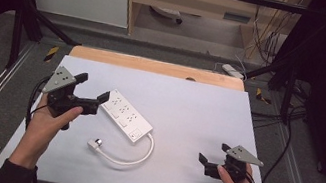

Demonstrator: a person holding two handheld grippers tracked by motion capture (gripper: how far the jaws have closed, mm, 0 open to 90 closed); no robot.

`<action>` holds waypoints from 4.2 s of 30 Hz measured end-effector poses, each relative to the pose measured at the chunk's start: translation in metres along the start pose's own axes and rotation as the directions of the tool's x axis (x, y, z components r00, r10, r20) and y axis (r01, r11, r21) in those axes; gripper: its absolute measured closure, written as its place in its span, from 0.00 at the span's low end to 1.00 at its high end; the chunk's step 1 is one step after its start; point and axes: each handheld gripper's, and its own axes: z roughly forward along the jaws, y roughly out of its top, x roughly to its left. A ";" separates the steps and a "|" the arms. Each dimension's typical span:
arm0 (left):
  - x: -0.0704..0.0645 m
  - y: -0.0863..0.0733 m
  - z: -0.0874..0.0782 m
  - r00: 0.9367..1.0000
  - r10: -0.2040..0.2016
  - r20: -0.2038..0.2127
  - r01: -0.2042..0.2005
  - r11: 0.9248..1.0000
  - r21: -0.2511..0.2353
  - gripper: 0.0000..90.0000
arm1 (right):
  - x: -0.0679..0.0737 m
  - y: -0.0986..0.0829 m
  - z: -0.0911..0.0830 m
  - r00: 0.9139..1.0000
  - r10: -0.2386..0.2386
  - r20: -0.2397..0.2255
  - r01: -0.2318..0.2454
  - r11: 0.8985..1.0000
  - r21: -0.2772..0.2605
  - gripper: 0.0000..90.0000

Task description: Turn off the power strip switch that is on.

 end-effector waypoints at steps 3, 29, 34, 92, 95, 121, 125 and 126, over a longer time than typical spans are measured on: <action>0.001 0.000 0.000 1.000 0.001 -0.005 -0.001 1.000 0.000 0.06 | 0.001 0.000 0.000 1.000 0.000 0.003 0.000 1.000 -0.005 0.03; 0.008 -0.006 0.007 0.995 0.020 -0.094 -0.019 1.000 0.016 0.16 | 0.002 0.001 0.001 1.000 -0.006 0.003 0.006 1.000 0.000 0.03; 0.012 -0.006 0.005 0.993 0.019 -0.116 -0.017 1.000 0.016 0.22 | 0.002 0.001 0.000 1.000 -0.009 0.004 0.009 1.000 -0.004 0.03; 0.048 -0.056 0.040 0.990 -0.070 -0.121 0.081 0.993 0.084 1.00 | 0.002 0.001 0.003 1.000 -0.016 -0.001 0.016 1.000 0.012 0.03; 0.048 -0.058 0.043 0.990 -0.069 -0.122 0.081 0.992 0.096 1.00 | 0.003 0.001 0.003 1.000 -0.016 -0.001 0.016 1.000 0.012 0.03; 0.041 -0.078 0.066 0.996 -0.022 -0.087 0.041 0.975 0.218 1.00 | 0.003 0.000 0.004 1.000 -0.027 0.001 0.027 1.000 0.017 0.03; 0.038 -0.079 0.070 0.997 -0.012 -0.083 0.030 0.973 0.229 1.00 | 0.003 0.000 0.004 1.000 -0.026 0.000 0.026 0.999 0.019 0.03; 0.037 -0.080 0.071 0.997 -0.013 -0.082 0.031 0.973 0.230 1.00 | 0.003 0.001 0.004 1.000 -0.025 0.000 0.025 1.000 0.019 0.03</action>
